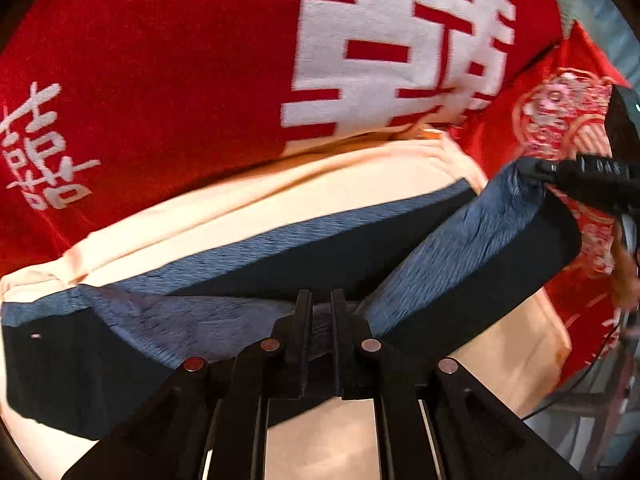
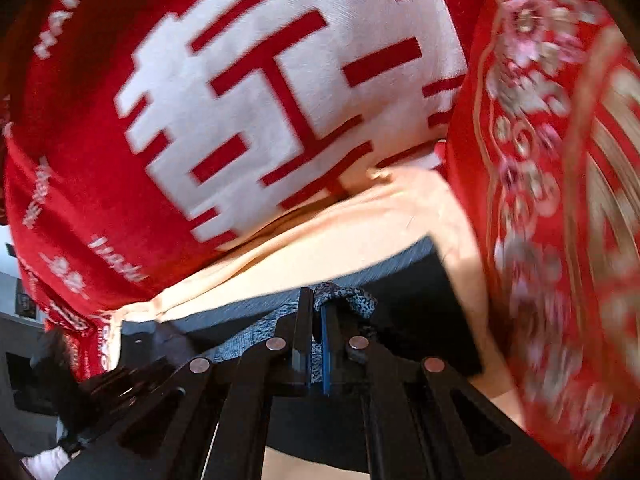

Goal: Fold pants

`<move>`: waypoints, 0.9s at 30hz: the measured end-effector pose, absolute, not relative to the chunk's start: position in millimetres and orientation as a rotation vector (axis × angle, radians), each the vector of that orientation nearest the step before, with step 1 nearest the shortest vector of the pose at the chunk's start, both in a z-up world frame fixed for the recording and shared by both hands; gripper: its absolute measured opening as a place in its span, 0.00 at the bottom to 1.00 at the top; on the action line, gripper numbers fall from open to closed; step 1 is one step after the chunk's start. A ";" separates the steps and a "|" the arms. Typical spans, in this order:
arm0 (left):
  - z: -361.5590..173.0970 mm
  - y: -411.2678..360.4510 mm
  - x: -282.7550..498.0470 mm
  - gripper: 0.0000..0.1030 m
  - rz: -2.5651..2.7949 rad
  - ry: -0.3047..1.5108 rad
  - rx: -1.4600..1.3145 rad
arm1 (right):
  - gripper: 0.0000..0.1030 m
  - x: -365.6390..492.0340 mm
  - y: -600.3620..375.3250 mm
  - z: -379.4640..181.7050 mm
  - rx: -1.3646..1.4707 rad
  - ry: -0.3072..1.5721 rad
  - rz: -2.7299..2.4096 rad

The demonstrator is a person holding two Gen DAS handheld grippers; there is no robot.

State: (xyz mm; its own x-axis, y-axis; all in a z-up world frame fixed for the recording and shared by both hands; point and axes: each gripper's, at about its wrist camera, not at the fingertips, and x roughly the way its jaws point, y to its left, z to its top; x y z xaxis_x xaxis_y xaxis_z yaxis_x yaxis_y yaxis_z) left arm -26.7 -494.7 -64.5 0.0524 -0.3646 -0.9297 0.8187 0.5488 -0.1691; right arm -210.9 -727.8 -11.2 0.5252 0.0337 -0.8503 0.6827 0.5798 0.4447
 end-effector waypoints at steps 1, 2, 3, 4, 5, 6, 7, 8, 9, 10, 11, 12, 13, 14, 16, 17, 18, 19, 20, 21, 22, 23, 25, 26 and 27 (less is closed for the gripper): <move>-67.1 -494.3 -23.0 0.10 -0.928 1.209 0.469 | 0.03 -205.2 -737.2 -17.0 0.873 0.971 -0.463; -70.2 -493.6 -20.5 0.11 -0.912 1.214 0.466 | 0.03 -199.0 -745.9 -23.2 0.864 0.989 -0.465; -74.4 -492.7 -16.5 0.17 -0.888 1.224 0.465 | 0.03 -194.1 -751.3 -29.2 0.850 1.005 -0.466; -79.4 -492.8 -14.7 0.43 -0.865 1.227 0.465 | 0.03 -189.0 -757.0 -36.5 0.821 1.029 -0.475; -83.0 -491.0 -11.9 0.70 -0.836 1.229 0.461 | 0.03 -186.0 -761.0 -41.9 0.803 1.047 -0.488; -86.2 -488.8 -9.2 0.74 -0.805 1.229 0.447 | 0.03 -184.1 -766.0 -47.6 0.786 1.066 -0.510; -90.6 -486.7 -6.9 0.74 -0.777 1.234 0.436 | 0.03 -184.5 -771.6 -54.1 0.783 1.082 -0.535; -96.8 -486.1 -4.9 0.74 -0.763 1.257 0.434 | 0.03 -186.3 -777.9 -61.6 0.807 1.090 -0.544; -104.8 -485.1 -3.1 0.74 -0.739 1.280 0.440 | 0.03 -187.5 -782.8 -68.2 0.830 1.100 -0.544; -110.3 -484.4 -2.5 0.74 -0.714 1.287 0.451 | 0.04 -187.8 -785.4 -75.4 0.838 1.119 -0.539; -115.9 -483.7 -2.3 0.74 -0.691 1.290 0.469 | 0.04 -186.8 -785.3 -78.7 0.827 1.135 -0.533; -120.4 -483.3 -2.4 0.74 -0.672 1.292 0.490 | 0.06 -185.3 -784.3 -79.3 0.809 1.150 -0.531; -123.7 -482.9 -2.3 0.74 -0.653 1.292 0.510 | 0.13 -183.9 -780.7 -76.2 0.782 1.166 -0.528; -124.9 -481.9 -1.9 0.74 -0.642 1.291 0.517 | 0.20 -182.5 -778.5 -72.6 0.769 1.171 -0.522; -125.6 -480.1 0.1 0.74 -0.630 1.293 0.526 | 0.70 -183.8 -773.2 -57.5 0.756 1.157 -0.525; -126.3 -482.2 1.4 0.74 -0.624 1.292 0.530 | 0.77 -187.7 -769.4 -45.1 0.734 1.126 -0.555; -126.4 -480.8 3.6 0.74 -0.615 1.290 0.533 | 0.78 -192.9 -765.4 -33.8 0.719 1.080 -0.571; -127.1 -479.9 5.7 0.74 -0.604 1.291 0.537 | 0.78 -199.2 -759.1 -22.6 0.709 1.051 -0.573; -129.5 -478.9 8.4 0.74 -0.594 1.296 0.540 | 0.78 -205.9 -752.0 -15.0 0.708 1.036 -0.570; -133.4 -477.8 11.0 0.74 -0.583 1.303 0.544 | 0.75 -216.1 -743.0 -10.5 0.737 1.016 -0.546; -138.3 -476.9 12.1 0.77 -0.575 1.311 0.551 | 0.65 -226.5 -739.2 -11.9 0.784 1.004 -0.524; -144.0 -475.6 12.8 0.77 -0.565 1.315 0.561 | 0.58 -234.5 -732.3 -17.8 0.836 1.008 -0.512; -157.9 -470.0 13.4 0.77 -0.524 1.336 0.584 | 0.43 -253.4 -712.8 -46.7 0.979 1.059 -0.495; -162.4 -466.9 13.5 0.77 -0.518 1.352 0.575 | 0.41 -261.3 -705.8 -59.5 1.032 1.072 -0.493; -165.4 -463.4 13.4 0.77 -0.512 1.363 0.561 | 0.41 -271.5 -697.5 -75.8 1.093 1.084 -0.512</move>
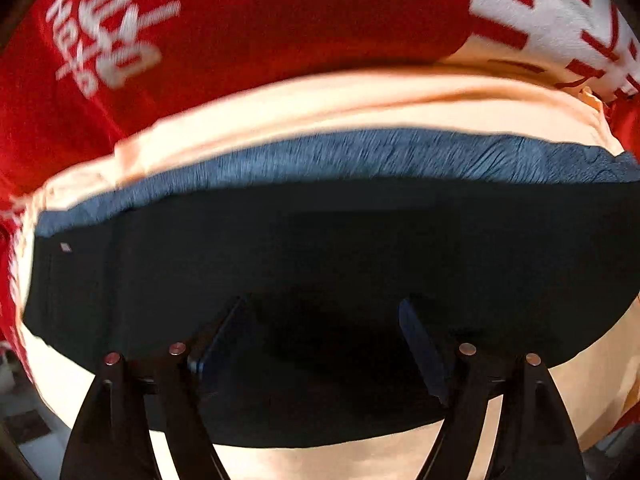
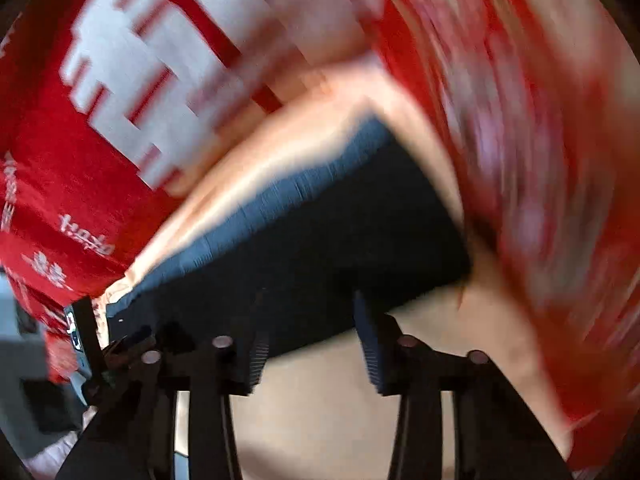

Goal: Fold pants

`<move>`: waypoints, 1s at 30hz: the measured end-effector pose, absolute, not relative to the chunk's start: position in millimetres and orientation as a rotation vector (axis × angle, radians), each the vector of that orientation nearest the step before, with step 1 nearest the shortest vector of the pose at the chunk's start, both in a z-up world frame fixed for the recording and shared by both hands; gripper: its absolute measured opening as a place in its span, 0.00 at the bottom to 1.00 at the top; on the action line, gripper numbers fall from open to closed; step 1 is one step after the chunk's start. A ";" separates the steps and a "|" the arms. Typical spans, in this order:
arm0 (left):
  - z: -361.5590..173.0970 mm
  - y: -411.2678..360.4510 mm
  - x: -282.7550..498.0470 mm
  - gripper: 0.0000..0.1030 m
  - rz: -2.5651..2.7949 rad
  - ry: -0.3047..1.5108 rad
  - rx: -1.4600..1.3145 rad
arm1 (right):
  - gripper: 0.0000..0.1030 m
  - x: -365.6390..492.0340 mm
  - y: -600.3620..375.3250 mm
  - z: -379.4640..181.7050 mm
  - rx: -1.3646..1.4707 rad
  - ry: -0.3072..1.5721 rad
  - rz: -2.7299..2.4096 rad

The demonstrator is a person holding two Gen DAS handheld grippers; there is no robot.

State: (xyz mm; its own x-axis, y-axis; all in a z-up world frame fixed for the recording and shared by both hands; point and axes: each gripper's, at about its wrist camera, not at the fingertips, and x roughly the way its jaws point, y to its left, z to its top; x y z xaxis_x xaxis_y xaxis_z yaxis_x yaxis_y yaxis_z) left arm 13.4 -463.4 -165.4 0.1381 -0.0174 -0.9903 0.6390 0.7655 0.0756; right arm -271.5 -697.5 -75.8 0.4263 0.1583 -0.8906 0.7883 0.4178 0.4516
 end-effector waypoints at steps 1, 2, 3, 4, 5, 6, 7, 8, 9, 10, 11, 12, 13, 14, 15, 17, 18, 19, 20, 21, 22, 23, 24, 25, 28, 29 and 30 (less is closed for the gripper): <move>-167.0 -459.8 12.9 0.77 -0.510 1.368 0.546 | 0.41 -278.3 -693.6 -85.9 1.147 1.069 -0.520; -167.2 -458.2 12.5 0.77 -0.513 1.365 0.541 | 0.41 -283.9 -690.7 -93.8 1.197 1.039 -0.523; -167.4 -457.4 12.1 0.77 -0.516 1.360 0.542 | 0.41 -286.5 -689.0 -98.3 1.219 1.019 -0.534; -167.7 -457.4 11.9 0.77 -0.519 1.356 0.547 | 0.41 -288.3 -688.2 -102.2 1.226 1.001 -0.552; -168.1 -457.7 11.9 0.77 -0.521 1.354 0.551 | 0.41 -289.3 -687.7 -105.7 1.235 0.981 -0.562; -169.0 -458.7 12.2 0.77 -0.522 1.354 0.558 | 0.41 -288.8 -688.3 -108.3 1.243 0.964 -0.568; -169.4 -459.3 12.6 0.77 -0.522 1.353 0.560 | 0.41 -286.7 -689.1 -110.8 1.243 0.952 -0.578; -170.0 -459.6 13.0 0.77 -0.522 1.354 0.561 | 0.41 -284.2 -689.0 -111.5 1.244 0.950 -0.585; -170.5 -460.0 12.9 0.77 -0.521 1.355 0.561 | 0.41 -282.3 -691.1 -112.9 1.254 0.951 -0.593; -170.7 -459.9 13.3 0.77 -0.519 1.356 0.559 | 0.32 -280.7 -693.3 -115.9 1.275 0.951 -0.603; -169.8 -459.8 13.2 0.77 -0.516 1.359 0.556 | 0.18 -279.4 -695.3 -113.8 1.276 0.958 -0.609; -168.7 -459.5 13.4 0.77 -0.516 1.363 0.553 | 0.05 -278.2 -696.6 -108.8 1.261 0.958 -0.606; -167.7 -459.9 13.9 0.77 -0.523 1.368 0.555 | 0.05 -279.1 -696.7 -97.6 1.230 0.935 -0.591; -167.0 -459.2 12.5 0.77 -0.533 1.365 0.563 | 0.05 -280.3 -694.9 -90.3 1.207 0.927 -0.577; -168.2 -455.7 10.3 0.77 -0.540 1.360 0.576 | 0.05 -281.2 -691.9 -85.2 1.176 0.943 -0.565; -172.8 -453.2 6.5 0.78 -0.548 1.355 0.603 | 0.07 -283.3 -688.9 -93.1 1.139 1.011 -0.579; -173.1 -449.0 7.6 0.80 -0.547 1.355 0.599 | 0.15 -283.4 -688.6 -103.1 1.137 1.058 -0.593; -173.4 -447.6 9.0 0.83 -0.536 1.357 0.598 | 0.24 -286.7 -690.2 -112.3 1.152 1.096 -0.605; -173.1 -447.6 11.2 0.83 -0.531 1.369 0.593 | 0.26 -290.9 -691.4 -112.8 1.174 1.085 -0.604; -171.8 -447.0 13.5 0.83 -0.525 1.375 0.588 | 0.28 -295.3 -692.4 -104.2 1.169 1.087 -0.607; -169.5 -447.7 14.3 0.83 -0.522 1.370 0.584 | 0.28 -296.5 -692.4 -96.9 1.145 1.094 -0.607; -165.9 -450.5 15.1 0.83 -0.530 1.359 0.580 | 0.28 -297.9 -691.8 -83.4 1.107 1.079 -0.595; -162.1 -454.3 15.7 0.83 -0.541 1.346 0.577 | 0.28 -295.8 -691.8 -70.6 1.069 1.059 -0.574; -158.0 -461.0 14.7 0.83 -0.555 1.324 0.577 | 0.28 -287.8 -694.0 -57.6 1.006 1.054 -0.555; -155.9 -488.7 13.0 0.83 -0.589 1.291 0.581 | 0.27 -247.2 -711.2 -47.3 0.881 1.050 -0.518; -156.3 -497.9 13.4 0.83 -0.596 1.286 0.577 | 0.27 -235.8 -718.8 -50.9 0.862 1.059 -0.519; -156.9 -507.6 13.4 0.83 -0.604 1.279 0.569 | 0.27 -226.1 -725.1 -55.3 0.846 1.064 -0.521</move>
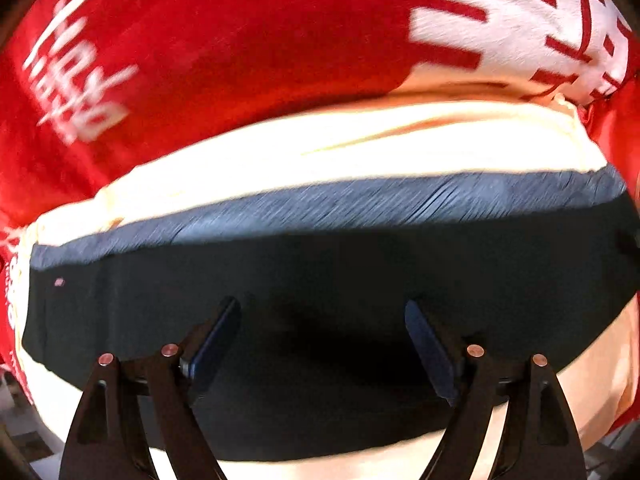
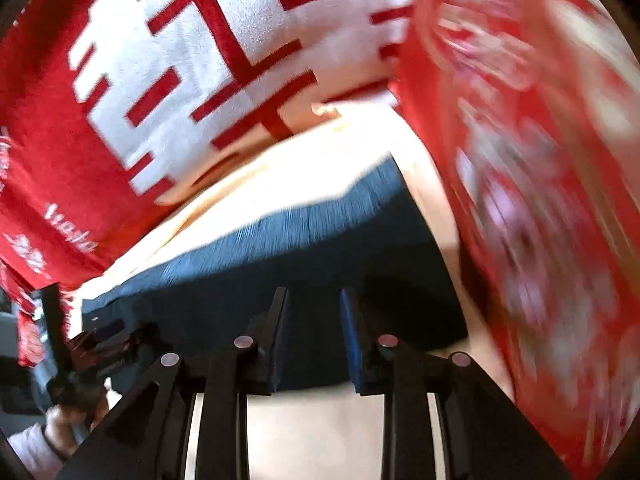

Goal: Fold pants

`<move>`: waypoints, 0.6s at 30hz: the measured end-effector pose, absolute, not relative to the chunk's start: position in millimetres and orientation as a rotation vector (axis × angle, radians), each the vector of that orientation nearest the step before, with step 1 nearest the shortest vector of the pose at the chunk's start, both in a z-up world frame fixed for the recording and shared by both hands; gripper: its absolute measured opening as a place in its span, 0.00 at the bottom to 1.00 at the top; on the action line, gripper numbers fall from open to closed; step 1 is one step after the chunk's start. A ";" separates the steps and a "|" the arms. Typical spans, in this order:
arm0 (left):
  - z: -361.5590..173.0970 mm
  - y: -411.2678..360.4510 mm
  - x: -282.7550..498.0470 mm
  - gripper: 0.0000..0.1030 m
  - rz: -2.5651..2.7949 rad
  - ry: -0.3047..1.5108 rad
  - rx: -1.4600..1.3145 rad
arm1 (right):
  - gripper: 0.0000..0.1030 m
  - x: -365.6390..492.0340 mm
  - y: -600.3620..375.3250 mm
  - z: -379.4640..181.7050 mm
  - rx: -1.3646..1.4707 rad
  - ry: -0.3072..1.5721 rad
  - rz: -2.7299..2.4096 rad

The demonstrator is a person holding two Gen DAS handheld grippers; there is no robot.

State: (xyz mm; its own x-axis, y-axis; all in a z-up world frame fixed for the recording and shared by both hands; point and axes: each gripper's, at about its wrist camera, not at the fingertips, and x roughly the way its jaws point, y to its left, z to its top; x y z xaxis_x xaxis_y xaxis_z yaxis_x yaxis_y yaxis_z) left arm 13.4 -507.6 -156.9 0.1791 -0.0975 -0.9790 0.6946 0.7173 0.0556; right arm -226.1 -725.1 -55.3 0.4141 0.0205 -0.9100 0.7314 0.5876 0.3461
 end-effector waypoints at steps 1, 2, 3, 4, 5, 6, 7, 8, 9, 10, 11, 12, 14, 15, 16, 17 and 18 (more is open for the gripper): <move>-158.3 -519.0 13.9 0.83 -0.616 1.263 0.558 | 0.27 -220.6 -735.4 -64.4 0.827 1.077 -0.534; -160.8 -527.4 17.8 0.83 -0.616 1.254 0.555 | 0.27 -212.4 -744.2 -76.3 0.819 1.100 -0.547; -165.4 -533.8 19.8 0.83 -0.608 1.251 0.551 | 0.26 -202.7 -751.9 -86.6 0.826 1.116 -0.548; -172.3 -539.0 23.2 0.83 -0.601 1.261 0.543 | 0.19 -196.3 -760.9 -97.3 0.833 1.126 -0.552; -179.3 -542.0 27.6 0.83 -0.594 1.272 0.528 | 0.15 -192.0 -767.0 -101.6 0.828 1.125 -0.558; -182.1 -542.5 30.6 0.84 -0.593 1.274 0.510 | 0.10 -189.5 -774.2 -102.7 0.801 1.112 -0.575; -183.8 -541.1 36.3 0.89 -0.585 1.267 0.487 | 0.08 -187.7 -778.8 -102.1 0.778 1.110 -0.599; -185.0 -539.9 40.2 0.91 -0.578 1.271 0.481 | 0.07 -186.2 -783.4 -102.1 0.764 1.109 -0.620; -185.8 -537.7 44.0 0.91 -0.576 1.281 0.467 | 0.07 -184.9 -786.7 -102.2 0.766 1.107 -0.628; -185.1 -534.6 47.2 0.91 -0.570 1.291 0.455 | 0.07 -182.0 -788.5 -101.0 0.761 1.110 -0.638; -183.3 -530.8 50.8 0.91 -0.558 1.293 0.458 | 0.07 -179.3 -787.6 -98.7 0.743 1.117 -0.648; -180.1 -527.2 52.3 0.91 -0.548 1.290 0.468 | 0.09 -177.6 -785.8 -95.6 0.722 1.123 -0.660; -169.8 -517.4 53.0 0.91 -0.536 1.277 0.498 | 0.13 -178.4 -779.8 -86.9 0.708 1.134 -0.684; -165.0 -511.5 52.9 0.91 -0.535 1.270 0.512 | 0.16 -182.0 -775.7 -80.6 0.725 1.128 -0.676; -158.8 -502.1 52.6 0.91 -0.531 1.262 0.526 | 0.23 -186.0 -771.5 -76.0 0.746 1.123 -0.666; -155.3 -491.6 54.6 0.91 -0.528 1.259 0.532 | 0.28 -190.6 -766.4 -72.0 0.766 1.121 -0.657; -150.9 -479.9 55.2 0.91 -0.519 1.261 0.537 | 0.36 -195.2 -760.3 -68.3 0.780 1.121 -0.649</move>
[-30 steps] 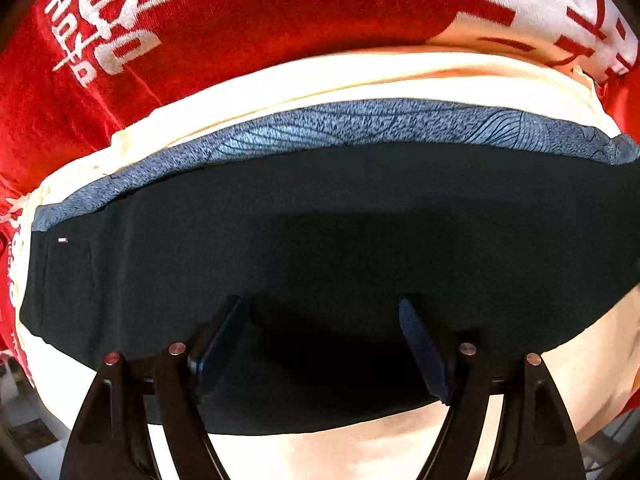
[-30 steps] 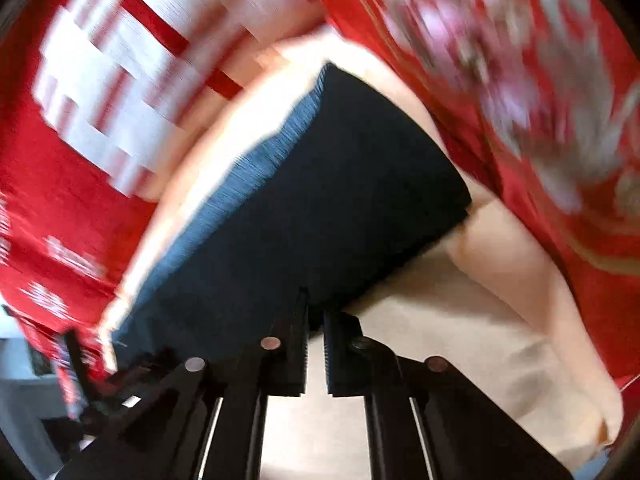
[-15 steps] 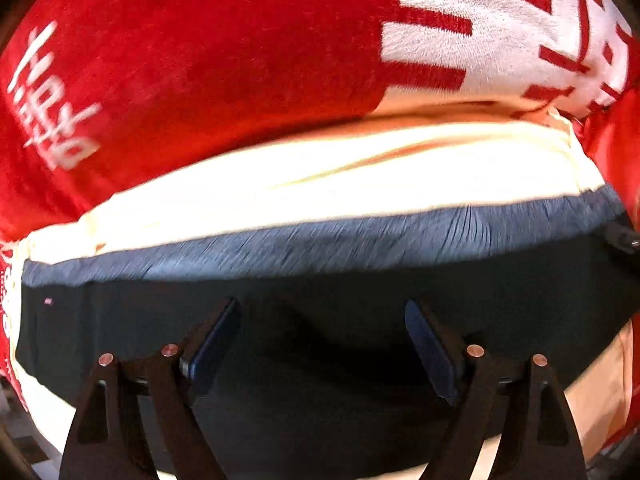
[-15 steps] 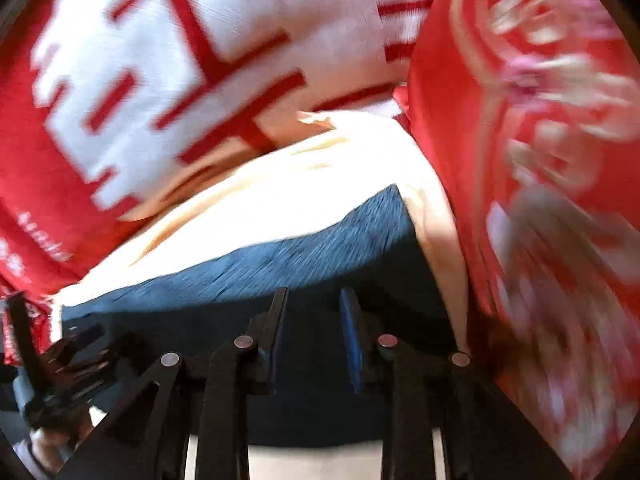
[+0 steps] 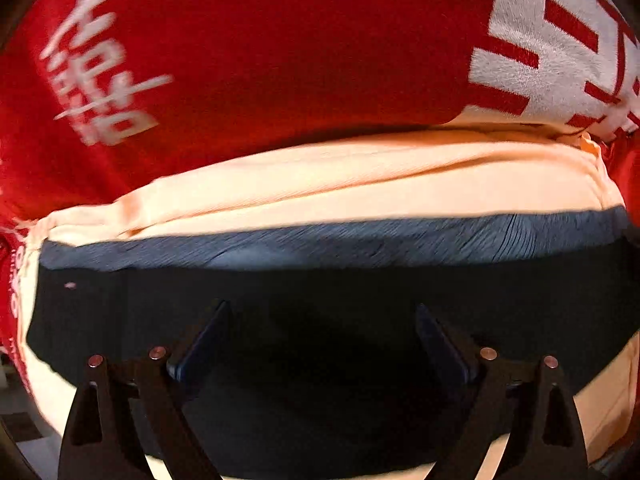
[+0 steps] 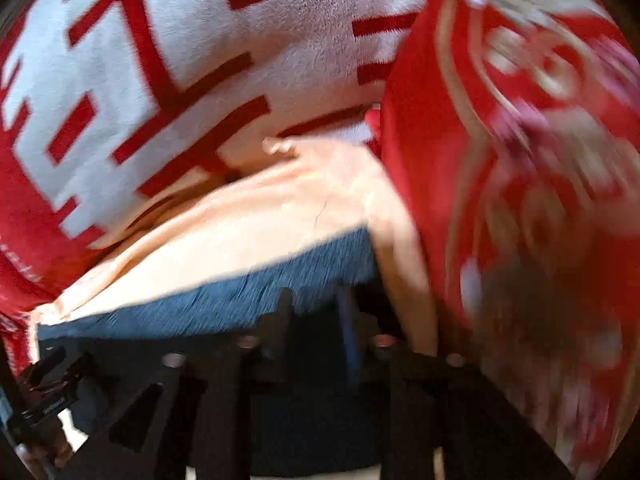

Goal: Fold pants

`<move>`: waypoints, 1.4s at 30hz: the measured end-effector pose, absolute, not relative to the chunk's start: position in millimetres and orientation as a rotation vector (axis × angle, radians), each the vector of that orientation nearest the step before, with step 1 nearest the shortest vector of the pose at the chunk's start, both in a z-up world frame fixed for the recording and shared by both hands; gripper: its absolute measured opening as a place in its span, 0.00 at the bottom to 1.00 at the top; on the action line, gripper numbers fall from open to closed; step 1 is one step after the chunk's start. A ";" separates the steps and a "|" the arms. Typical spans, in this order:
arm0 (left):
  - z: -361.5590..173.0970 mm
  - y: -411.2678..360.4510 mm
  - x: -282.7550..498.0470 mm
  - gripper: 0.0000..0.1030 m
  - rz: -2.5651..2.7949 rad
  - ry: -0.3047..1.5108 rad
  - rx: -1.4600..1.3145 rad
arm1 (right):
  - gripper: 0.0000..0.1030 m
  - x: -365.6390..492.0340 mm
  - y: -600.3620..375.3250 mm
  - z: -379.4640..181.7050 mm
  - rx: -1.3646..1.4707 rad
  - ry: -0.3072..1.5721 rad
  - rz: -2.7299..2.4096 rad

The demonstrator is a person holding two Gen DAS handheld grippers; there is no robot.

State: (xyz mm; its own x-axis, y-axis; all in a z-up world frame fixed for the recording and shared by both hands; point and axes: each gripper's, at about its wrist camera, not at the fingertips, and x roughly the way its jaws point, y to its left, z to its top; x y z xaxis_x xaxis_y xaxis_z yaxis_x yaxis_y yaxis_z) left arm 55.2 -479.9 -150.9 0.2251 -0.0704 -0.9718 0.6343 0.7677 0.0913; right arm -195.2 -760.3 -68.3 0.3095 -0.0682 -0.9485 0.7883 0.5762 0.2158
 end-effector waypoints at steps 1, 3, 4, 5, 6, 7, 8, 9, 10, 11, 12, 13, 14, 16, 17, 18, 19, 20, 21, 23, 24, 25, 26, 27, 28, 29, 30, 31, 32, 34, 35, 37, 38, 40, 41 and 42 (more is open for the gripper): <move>-148.8 -472.7 55.7 0.91 -0.511 1.265 0.538 | 0.40 -201.0 -751.2 -64.6 0.790 1.124 -0.637; -144.1 -452.4 58.3 0.91 -0.485 1.276 0.532 | 0.40 -211.0 -730.8 -58.9 0.812 1.137 -0.611; -142.4 -442.7 58.1 0.91 -0.470 1.283 0.526 | 0.41 -213.8 -723.7 -57.8 0.825 1.141 -0.600; -141.1 -425.4 54.8 0.91 -0.458 1.290 0.518 | 0.41 -217.7 -712.4 -57.1 0.846 1.147 -0.585; -140.0 -413.1 55.4 0.91 -0.448 1.297 0.509 | 0.41 -220.6 -703.3 -57.0 0.861 1.152 -0.574; -143.0 -408.4 53.7 0.91 -0.442 1.302 0.505 | 0.41 -222.1 -690.4 -57.0 0.882 1.158 -0.558; -143.7 -399.7 53.1 0.91 -0.438 1.305 0.502 | 0.41 -222.8 -677.0 -57.6 0.898 1.160 -0.545; -144.0 -397.3 46.4 0.91 -0.436 1.306 0.502 | 0.41 -221.6 -665.3 -57.6 0.908 1.166 -0.531; -144.3 -387.4 45.4 0.91 -0.435 1.308 0.502 | 0.41 -219.4 -651.9 -57.5 0.918 1.172 -0.516; -144.6 -378.6 45.5 0.91 -0.435 1.308 0.501 | 0.41 -233.1 -633.0 -62.1 0.929 1.174 -0.496; -144.0 -375.3 40.7 0.91 -0.435 1.310 0.499 | 0.41 -229.7 -621.2 -62.7 0.936 1.177 -0.480; -144.8 -366.4 42.1 0.91 -0.438 1.313 0.494 | 0.41 -224.8 -605.2 -62.5 0.939 1.185 -0.463; -145.6 -355.9 45.2 0.91 -0.442 1.318 0.488 | 0.41 -218.1 -593.5 -62.6 0.939 1.190 -0.449; -147.4 -334.0 55.6 0.91 -0.450 1.327 0.480 | 0.41 -205.6 -562.1 -62.4 0.946 1.190 -0.414; -148.6 -325.1 60.0 0.91 -0.455 1.331 0.479 | 0.41 -200.1 -548.6 -62.6 0.957 1.186 -0.398; -151.9 -314.3 68.1 0.91 -0.458 1.333 0.478 | 0.41 -196.1 -536.2 -61.8 0.971 1.182 -0.385; -152.1 -300.6 75.8 0.91 -0.464 1.333 0.476 | 0.41 -185.3 -520.2 -64.6 0.991 1.177 -0.363; -151.2 -290.6 81.6 0.91 -0.468 1.328 0.476 | 0.41 -178.9 -506.0 -66.2 1.005 1.173 -0.347; -150.5 -283.2 87.6 0.91 -0.470 1.324 0.477 | 0.41 -172.6 -495.7 -67.1 1.021 1.168 -0.329; -149.1 -262.2 105.4 0.91 -0.466 1.312 0.483 | 0.41 -155.6 -463.4 -71.5 1.059 1.157 -0.276; -148.0 -253.7 111.9 0.91 -0.462 1.308 0.485 | 0.41 -144.6 -445.6 -75.5 1.087 1.150 -0.244; -147.1 -242.7 121.9 0.91 -0.455 1.299 0.492 | 0.41 -134.3 -430.2 -82.0 1.111 1.144 -0.221; -144.0 -233.3 128.1 0.91 -0.448 1.286 0.502 | 0.41 -125.7 -418.5 -86.1 1.127 1.139 -0.201; -144.7 -223.3 140.3 0.91 -0.437 1.265 0.522 | 0.41 -114.4 -402.8 -91.5 1.141 1.138 -0.181; -148.2 -215.0 151.6 0.91 -0.430 1.251 0.530 | 0.41 -108.9 -391.4 -94.0 1.150 1.137 -0.169; -149.8 -207.6 160.7 0.91 -0.423 1.242 0.536 | 0.41 -104.6 -385.3 -95.8 1.161 1.132 -0.156; -153.6 -199.1 172.3 0.91 -0.409 1.239 0.542 | 0.41 -96.5 -374.8 -99.9 1.175 1.124 -0.142; -156.0 -193.0 179.5 0.91 -0.397 1.242 0.544 | 0.41 -91.6 -367.2 -101.5 1.179 1.121 -0.140; -159.1 -188.1 186.6 0.91 -0.387 1.245 0.541 | 0.41 -87.0 -362.5 -104.2 1.181 1.120 -0.140; -163.8 -178.9 199.2 0.91 -0.376 1.249 0.519 | 0.41 -77.2 -354.9 -110.2 1.186 1.117 -0.157; -163.1 -176.5 200.7 0.91 -0.380 1.253 0.502 | 0.41 -74.2 -352.5 -111.9 1.189 1.111 -0.173; -161.7 -175.0 199.0 0.91 -0.386 1.253 0.493 | 0.41 -68.1 -349.6 -113.0 1.197 1.090 -0.190; -163.1 -174.7 199.1 0.91 -0.390 1.253 0.493 | 0.41 -66.8 -349.5 -112.8 1.197 1.086 -0.191; -170.4 -175.3 200.5 0.91 -0.398 1.258 0.496 | 0.41 -62.2 -348.7 -115.5 1.190 1.090 -0.195; -174.1 -176.1 201.0 0.91 -0.400 1.263 0.499 | 0.41 -60.1 -348.4 -118.2 1.193 1.095 -0.198; -176.7 -177.3 201.1 0.91 -0.406 1.268 0.500 | 0.41 -60.9 -349.0 -119.5 1.202 1.093 -0.203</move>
